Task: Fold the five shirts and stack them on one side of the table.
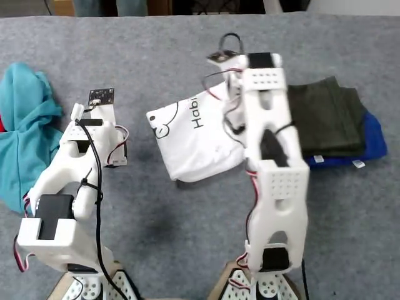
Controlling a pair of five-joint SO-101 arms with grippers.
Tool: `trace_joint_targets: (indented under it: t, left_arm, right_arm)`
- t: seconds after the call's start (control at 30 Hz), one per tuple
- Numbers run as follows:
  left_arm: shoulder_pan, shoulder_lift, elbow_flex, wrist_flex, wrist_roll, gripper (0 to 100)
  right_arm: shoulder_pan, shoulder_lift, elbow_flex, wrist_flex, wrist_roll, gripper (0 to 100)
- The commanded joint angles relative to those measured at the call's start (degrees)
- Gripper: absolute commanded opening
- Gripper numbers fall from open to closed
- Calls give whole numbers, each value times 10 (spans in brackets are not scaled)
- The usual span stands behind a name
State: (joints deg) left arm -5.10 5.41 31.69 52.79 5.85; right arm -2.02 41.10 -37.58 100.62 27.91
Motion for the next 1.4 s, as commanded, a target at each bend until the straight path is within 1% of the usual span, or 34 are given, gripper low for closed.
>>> trace_joint_targets:
  t: [0.0, 0.13, 0.23, 0.3, 0.37, 0.57, 0.67, 0.77, 0.93, 1.03, 1.1, 1.2, 1.37]
  left_arm:
    - [1, -14, 3, -9, -3, 29]
    - [1, -13, 1, -9, -3, 29]
    - [1, -13, 1, -10, -3, 29]
    - [1, -13, 1, -10, -3, 29]
    - [1, -13, 0, -10, -3, 29]
    - [1, -13, 1, -10, -3, 29]
    - [1, -14, 4, -10, -3, 29]
    - [1, -14, 4, -7, -1, 29]
    - [0, -17, 11, -9, 1, 29]
    - [0, -17, 10, -9, -1, 29]
    - [0, -17, 9, -9, -1, 29]
    - [2, -16, 5, -9, -3, 29]
    - [7, -18, -26, 4, -3, 29]
  right_arm:
    - [47, -98, 98, 6, 36, 15]
    - [108, -209, 192, 1, 79, 15]
    - [157, -271, 228, -22, 112, 15]
    - [173, -293, 234, -45, 114, 15]
    - [158, -307, 234, -59, 98, 15]
    - [4, -305, 240, -100, 0, 15]
    - [-37, -279, 238, -117, -27, 15]
    - [-39, -247, 241, -107, -31, 15]
    - [23, -203, 277, -89, -27, 15]
    - [67, -185, 308, -122, -25, 15]
    - [84, -181, 318, -142, -25, 15]
    - [80, -193, 298, -136, -25, 15]
    - [55, -247, 227, -64, -25, 15]
